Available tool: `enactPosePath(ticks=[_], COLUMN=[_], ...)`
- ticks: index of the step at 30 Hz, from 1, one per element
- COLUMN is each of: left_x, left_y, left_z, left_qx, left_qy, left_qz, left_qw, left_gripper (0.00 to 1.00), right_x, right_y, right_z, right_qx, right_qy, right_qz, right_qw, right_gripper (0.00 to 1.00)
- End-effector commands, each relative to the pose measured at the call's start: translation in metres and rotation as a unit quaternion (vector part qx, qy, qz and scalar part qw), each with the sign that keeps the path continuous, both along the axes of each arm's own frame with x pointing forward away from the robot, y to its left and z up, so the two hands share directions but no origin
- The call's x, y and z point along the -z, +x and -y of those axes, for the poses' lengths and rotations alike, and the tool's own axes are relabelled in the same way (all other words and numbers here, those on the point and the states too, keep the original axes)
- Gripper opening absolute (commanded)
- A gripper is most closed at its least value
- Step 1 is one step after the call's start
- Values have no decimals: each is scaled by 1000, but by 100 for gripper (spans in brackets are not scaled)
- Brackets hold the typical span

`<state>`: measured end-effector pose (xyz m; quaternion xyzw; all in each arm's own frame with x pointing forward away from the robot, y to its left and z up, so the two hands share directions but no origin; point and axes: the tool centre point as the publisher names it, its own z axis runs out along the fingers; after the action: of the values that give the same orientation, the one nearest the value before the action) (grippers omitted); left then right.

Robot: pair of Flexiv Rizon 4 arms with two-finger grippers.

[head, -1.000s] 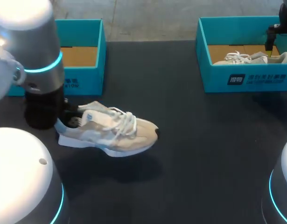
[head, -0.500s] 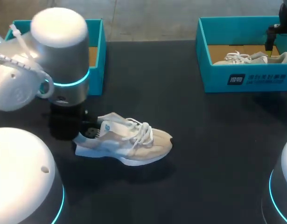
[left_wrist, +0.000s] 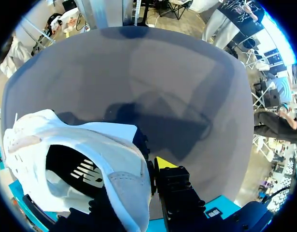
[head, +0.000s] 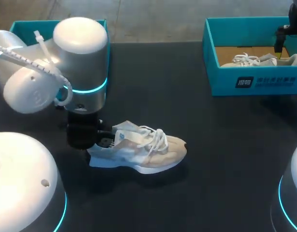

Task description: Take the shoe out of the shoebox, open the shoe tongue, remove and reinsert the insole, then place the shoe into the shoebox

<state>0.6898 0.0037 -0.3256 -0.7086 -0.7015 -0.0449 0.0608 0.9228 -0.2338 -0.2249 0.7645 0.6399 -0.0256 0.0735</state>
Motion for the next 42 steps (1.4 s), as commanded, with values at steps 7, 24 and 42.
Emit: enactPosePath(ticks=[7,24,42], left_x=[24,51,63], left_y=[-2,0,8], left_z=[19,35,45], left_qx=[-11,-30,-10], left_qy=[16,15,6], left_qz=[-6,4,18], left_qw=[1000,999,1000], left_gripper=[0,0,0], right_x=[0,0,0], right_y=[-1,-1,-1], right_z=[0,0,0], right_qx=[0,0,0], right_qy=[0,0,0], right_qz=[0,0,0], right_qw=[1000,1000,1000], right_gripper=[100,100,100])
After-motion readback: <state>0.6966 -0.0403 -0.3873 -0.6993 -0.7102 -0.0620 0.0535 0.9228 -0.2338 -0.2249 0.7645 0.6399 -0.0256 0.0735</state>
